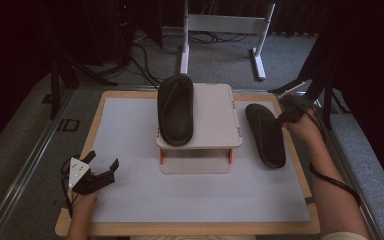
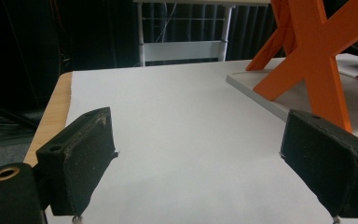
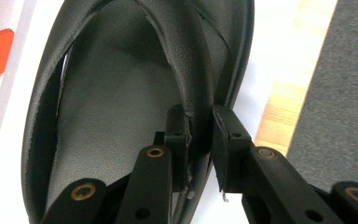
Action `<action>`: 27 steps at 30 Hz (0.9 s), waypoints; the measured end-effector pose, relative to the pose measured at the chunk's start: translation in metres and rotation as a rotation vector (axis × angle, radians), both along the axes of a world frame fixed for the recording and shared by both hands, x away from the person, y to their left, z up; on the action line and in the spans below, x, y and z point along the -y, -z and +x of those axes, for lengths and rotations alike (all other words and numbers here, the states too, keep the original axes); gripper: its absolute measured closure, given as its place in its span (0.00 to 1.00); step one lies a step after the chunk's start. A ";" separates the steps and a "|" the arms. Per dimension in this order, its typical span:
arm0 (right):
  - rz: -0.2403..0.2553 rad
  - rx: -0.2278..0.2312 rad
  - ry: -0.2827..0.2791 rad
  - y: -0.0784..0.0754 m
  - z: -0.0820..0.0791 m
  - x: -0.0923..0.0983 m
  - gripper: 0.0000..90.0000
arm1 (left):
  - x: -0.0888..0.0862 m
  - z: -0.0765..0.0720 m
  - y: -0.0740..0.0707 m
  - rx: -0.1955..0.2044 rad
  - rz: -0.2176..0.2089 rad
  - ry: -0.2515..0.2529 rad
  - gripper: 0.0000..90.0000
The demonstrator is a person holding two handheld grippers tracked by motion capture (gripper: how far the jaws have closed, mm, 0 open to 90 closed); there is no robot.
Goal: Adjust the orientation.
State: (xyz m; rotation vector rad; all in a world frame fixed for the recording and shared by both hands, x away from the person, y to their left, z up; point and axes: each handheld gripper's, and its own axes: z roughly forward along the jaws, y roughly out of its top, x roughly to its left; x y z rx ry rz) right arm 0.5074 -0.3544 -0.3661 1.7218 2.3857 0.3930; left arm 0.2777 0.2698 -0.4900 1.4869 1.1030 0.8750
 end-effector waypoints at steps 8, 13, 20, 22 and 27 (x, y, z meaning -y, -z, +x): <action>-0.010 0.017 0.015 -0.022 -0.002 0.000 0.86 | 0.000 0.000 0.000 -0.004 -0.001 -0.001 0.11; -0.018 0.033 0.019 -0.040 -0.003 -0.004 0.86 | 0.000 0.000 0.000 -0.005 0.000 0.000 0.11; -0.020 0.070 0.024 -0.069 -0.004 -0.009 0.86 | 0.000 0.001 0.000 -0.005 0.004 0.002 0.11; -0.022 0.084 0.019 -0.077 -0.004 -0.011 0.86 | 0.000 0.001 0.000 -0.006 0.004 0.002 0.11; -0.032 0.093 0.010 -0.094 -0.005 -0.021 0.86 | 0.001 0.001 0.000 -0.004 0.005 0.001 0.11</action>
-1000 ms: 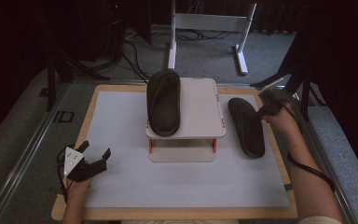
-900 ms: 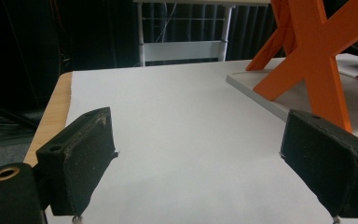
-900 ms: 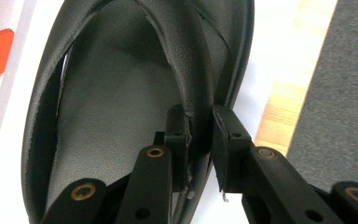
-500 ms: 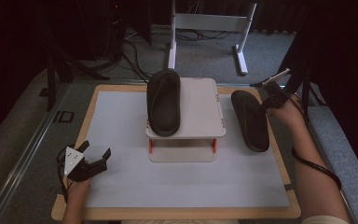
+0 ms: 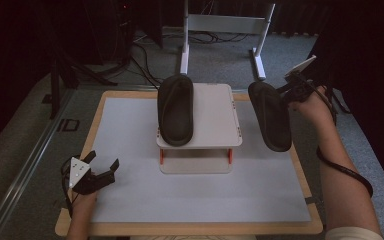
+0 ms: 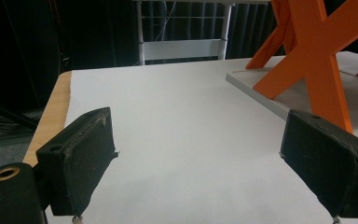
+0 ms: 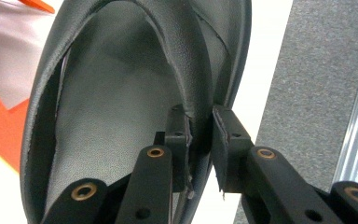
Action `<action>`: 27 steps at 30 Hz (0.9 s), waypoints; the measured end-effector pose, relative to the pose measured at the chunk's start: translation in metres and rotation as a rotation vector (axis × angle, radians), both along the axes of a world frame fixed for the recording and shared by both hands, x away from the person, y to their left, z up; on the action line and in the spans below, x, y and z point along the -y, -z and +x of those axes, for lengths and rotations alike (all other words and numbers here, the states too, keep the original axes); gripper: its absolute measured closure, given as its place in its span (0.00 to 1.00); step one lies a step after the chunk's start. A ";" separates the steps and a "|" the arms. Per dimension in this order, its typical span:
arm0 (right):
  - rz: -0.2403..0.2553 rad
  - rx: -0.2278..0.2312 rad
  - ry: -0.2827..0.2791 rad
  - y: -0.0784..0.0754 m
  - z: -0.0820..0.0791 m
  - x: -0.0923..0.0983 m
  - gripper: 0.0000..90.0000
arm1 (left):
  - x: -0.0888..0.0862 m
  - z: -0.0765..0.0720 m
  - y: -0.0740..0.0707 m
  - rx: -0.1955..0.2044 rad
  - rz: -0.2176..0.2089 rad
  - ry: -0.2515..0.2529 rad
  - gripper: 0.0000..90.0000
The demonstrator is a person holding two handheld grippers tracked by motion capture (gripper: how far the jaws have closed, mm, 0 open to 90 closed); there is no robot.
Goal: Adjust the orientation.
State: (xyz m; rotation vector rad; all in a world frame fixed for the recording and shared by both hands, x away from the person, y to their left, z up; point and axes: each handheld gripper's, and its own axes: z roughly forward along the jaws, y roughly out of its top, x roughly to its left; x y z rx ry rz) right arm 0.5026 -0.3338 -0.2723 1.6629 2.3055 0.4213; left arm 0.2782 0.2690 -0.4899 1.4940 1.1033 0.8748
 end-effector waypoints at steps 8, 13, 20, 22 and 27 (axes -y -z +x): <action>-0.011 0.016 -0.019 -0.025 0.000 -0.022 0.86 | 0.000 0.000 0.000 0.002 0.002 0.001 0.11; -0.013 0.029 -0.032 -0.039 0.001 -0.037 0.86 | 0.000 0.000 0.000 0.003 0.002 0.002 0.11; 0.000 0.032 -0.056 -0.049 0.002 -0.059 0.86 | 0.000 0.000 0.000 0.002 0.000 0.003 0.11; -0.003 0.031 -0.063 -0.049 0.002 -0.065 0.86 | 0.000 0.000 0.000 0.002 -0.002 0.002 0.11; 0.024 0.027 -0.082 -0.050 0.003 -0.082 0.86 | -0.001 0.000 0.000 0.003 0.001 0.004 0.11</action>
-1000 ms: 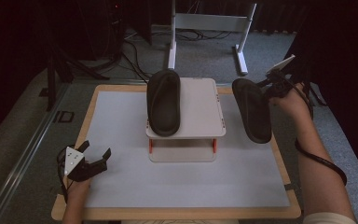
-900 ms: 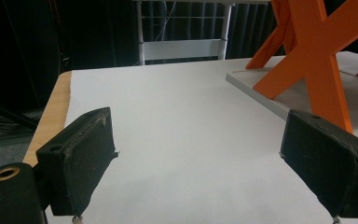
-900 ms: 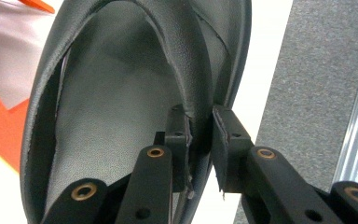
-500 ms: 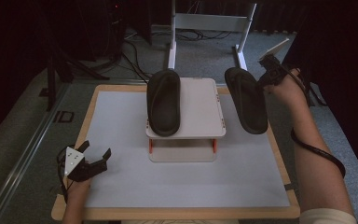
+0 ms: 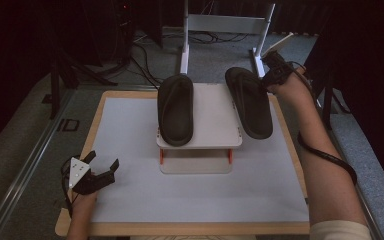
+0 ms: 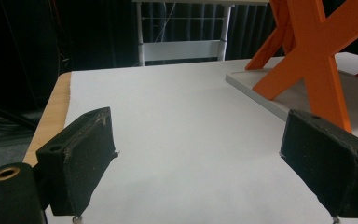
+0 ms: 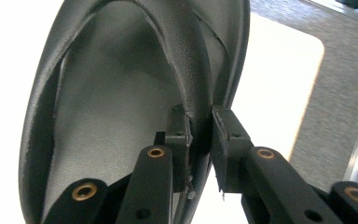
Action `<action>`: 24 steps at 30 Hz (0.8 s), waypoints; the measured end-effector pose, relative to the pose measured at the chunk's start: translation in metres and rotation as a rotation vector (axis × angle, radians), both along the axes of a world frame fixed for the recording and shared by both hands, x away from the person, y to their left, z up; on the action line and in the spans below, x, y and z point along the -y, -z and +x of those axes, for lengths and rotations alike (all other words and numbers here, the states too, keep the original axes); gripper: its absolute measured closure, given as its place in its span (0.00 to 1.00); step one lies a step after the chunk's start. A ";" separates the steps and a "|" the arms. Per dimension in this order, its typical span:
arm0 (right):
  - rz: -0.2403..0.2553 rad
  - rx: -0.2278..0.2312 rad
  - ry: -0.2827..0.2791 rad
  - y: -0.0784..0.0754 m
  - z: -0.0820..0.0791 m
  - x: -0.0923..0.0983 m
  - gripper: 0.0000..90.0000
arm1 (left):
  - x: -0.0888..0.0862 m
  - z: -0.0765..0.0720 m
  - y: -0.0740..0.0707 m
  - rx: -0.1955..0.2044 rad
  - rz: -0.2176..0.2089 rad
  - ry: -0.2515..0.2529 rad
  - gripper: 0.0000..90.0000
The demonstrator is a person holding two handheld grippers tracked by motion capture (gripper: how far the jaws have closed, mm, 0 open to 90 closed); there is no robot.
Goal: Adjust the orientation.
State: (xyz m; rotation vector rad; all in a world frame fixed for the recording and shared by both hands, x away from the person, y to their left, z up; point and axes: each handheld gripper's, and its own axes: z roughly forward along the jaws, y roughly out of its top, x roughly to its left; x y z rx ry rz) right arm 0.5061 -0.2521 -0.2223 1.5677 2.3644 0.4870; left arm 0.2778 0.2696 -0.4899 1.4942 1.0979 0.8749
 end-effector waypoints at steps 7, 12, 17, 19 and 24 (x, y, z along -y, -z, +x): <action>0.000 -0.011 -0.026 0.000 0.002 -0.024 0.86 | 0.000 0.000 0.000 -0.001 -0.003 0.000 0.11; -0.007 -0.021 -0.025 0.001 0.004 -0.037 0.86 | 0.000 0.000 0.000 -0.001 -0.006 0.000 0.11; -0.028 -0.028 -0.037 0.002 0.005 -0.054 0.86 | 0.000 0.000 0.000 0.001 -0.005 0.003 0.11; -0.031 -0.030 -0.041 0.003 0.005 -0.061 0.86 | 0.000 0.000 0.000 0.001 -0.003 0.005 0.11; -0.029 -0.033 -0.059 0.006 0.005 -0.074 0.86 | 0.000 0.000 0.000 0.003 -0.004 0.008 0.11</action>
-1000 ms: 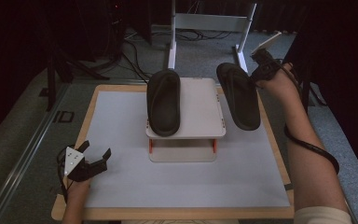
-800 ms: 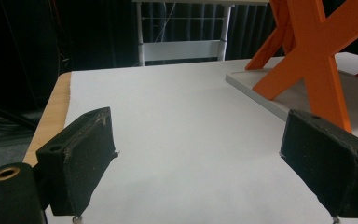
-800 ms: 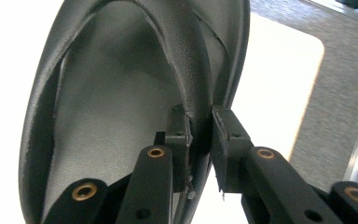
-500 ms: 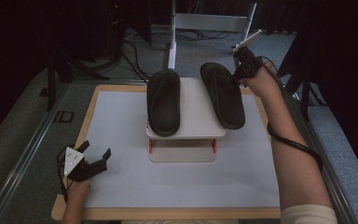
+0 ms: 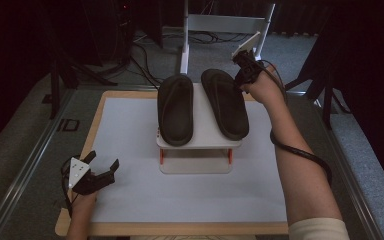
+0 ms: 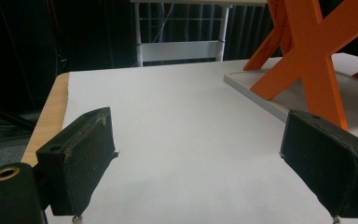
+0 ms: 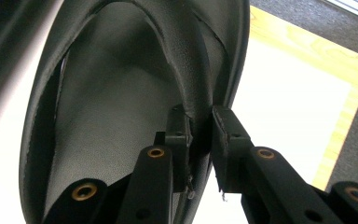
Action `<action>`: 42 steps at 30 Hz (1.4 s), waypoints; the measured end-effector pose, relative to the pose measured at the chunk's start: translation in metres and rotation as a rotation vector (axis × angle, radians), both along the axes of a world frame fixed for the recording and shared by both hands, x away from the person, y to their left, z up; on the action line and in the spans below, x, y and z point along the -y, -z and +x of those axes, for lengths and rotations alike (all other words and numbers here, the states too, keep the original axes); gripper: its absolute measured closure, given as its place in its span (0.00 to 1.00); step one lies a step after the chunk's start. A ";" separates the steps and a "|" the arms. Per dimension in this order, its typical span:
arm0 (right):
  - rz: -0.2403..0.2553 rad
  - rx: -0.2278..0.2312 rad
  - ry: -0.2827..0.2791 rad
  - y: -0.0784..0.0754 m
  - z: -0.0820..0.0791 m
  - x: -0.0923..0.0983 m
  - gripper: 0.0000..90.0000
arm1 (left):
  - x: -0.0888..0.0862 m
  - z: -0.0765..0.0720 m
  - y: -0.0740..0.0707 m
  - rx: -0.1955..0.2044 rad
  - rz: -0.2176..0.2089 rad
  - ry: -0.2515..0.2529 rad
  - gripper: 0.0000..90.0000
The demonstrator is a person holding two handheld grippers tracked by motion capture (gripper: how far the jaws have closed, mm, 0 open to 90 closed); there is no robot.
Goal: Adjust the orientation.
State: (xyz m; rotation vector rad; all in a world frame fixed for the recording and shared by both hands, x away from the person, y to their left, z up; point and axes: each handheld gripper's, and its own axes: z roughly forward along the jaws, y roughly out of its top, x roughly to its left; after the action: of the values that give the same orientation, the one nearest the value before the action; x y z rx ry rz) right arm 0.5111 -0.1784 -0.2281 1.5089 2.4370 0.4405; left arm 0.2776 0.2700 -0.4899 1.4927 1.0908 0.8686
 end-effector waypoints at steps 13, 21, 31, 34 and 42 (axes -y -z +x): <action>-0.016 -0.026 -0.002 0.007 0.001 -0.018 0.86 | 0.000 0.000 0.000 0.000 0.001 0.003 0.11; -0.012 -0.050 -0.033 0.008 -0.001 -0.025 0.83 | 0.000 0.000 0.000 -0.001 -0.003 0.004 0.11; 0.036 -0.084 -0.102 0.007 -0.011 -0.027 0.76 | 0.000 0.000 0.000 -0.005 0.000 0.004 0.11; 0.058 -0.097 -0.110 0.008 -0.012 -0.027 0.75 | 0.000 0.000 0.000 -0.006 0.000 0.004 0.11; 0.084 -0.090 -0.133 0.012 -0.013 -0.024 0.64 | 0.000 0.000 0.000 -0.004 0.001 0.004 0.11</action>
State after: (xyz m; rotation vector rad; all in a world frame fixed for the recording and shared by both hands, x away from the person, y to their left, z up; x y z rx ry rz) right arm 0.4985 -0.1543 -0.2401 1.4324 2.6304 0.5172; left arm 0.2780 0.2698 -0.4898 1.4983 1.0900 0.8637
